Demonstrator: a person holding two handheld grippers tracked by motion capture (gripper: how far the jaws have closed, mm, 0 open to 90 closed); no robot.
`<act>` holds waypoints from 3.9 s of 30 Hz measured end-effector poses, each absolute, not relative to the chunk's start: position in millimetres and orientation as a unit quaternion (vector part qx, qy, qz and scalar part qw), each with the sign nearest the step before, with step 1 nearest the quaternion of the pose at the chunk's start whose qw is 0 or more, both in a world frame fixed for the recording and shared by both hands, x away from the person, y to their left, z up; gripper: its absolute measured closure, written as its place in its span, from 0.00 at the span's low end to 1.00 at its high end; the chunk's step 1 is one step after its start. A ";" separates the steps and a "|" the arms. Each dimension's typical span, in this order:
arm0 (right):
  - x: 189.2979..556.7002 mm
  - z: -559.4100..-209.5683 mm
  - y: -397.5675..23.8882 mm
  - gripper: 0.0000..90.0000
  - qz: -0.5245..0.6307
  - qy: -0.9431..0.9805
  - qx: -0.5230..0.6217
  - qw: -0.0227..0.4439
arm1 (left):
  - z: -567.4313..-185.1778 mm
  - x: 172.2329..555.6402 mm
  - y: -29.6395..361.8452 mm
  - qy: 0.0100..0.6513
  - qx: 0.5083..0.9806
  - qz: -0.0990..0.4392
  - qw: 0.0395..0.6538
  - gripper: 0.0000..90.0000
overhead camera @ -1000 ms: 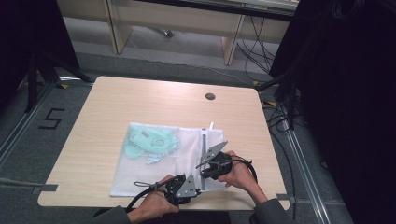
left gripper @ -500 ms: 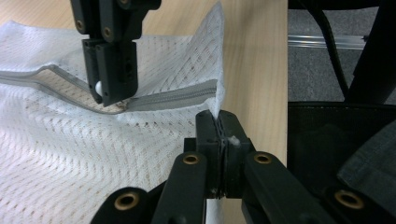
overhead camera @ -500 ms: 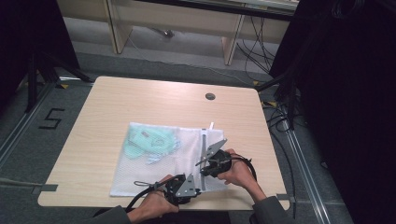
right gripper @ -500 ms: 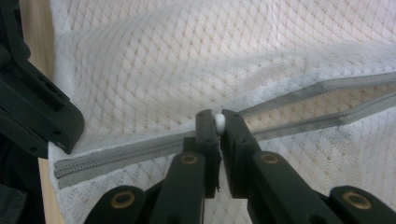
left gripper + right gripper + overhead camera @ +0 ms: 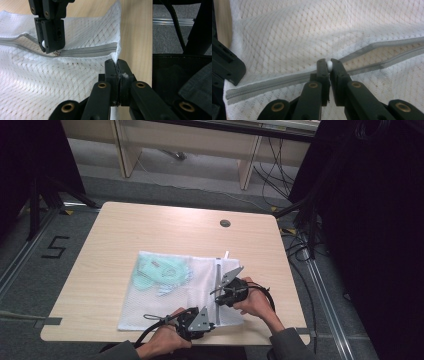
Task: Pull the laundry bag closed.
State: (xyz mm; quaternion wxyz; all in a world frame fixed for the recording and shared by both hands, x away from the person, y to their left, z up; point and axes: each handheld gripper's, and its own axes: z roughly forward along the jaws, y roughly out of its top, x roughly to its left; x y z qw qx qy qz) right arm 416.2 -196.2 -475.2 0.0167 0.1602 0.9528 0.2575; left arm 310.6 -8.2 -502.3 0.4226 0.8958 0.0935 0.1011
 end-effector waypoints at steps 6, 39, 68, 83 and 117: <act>417.5 -475.0 -197.0 0.96 0.256 0.952 0.166 0.017 | -502.1 311.3 -7.9 0.095 0.897 0.096 0.422 0.98; 437.9 -476.3 -195.2 0.96 0.257 0.951 0.167 0.034 | -502.6 310.2 -8.3 0.106 0.894 0.088 0.426 0.98; 452.0 -475.8 -194.6 0.96 0.250 0.949 0.188 0.041 | -502.6 308.2 -8.8 0.102 0.893 0.087 0.430 0.98; 463.1 -477.0 -198.3 0.96 0.251 0.946 0.197 0.049 | -503.2 306.3 -10.2 0.102 0.893 0.082 0.430 0.98; 487.4 -478.1 -198.7 0.96 0.255 0.940 0.217 0.068 | -502.4 306.9 -9.5 0.103 0.893 0.086 0.431 0.99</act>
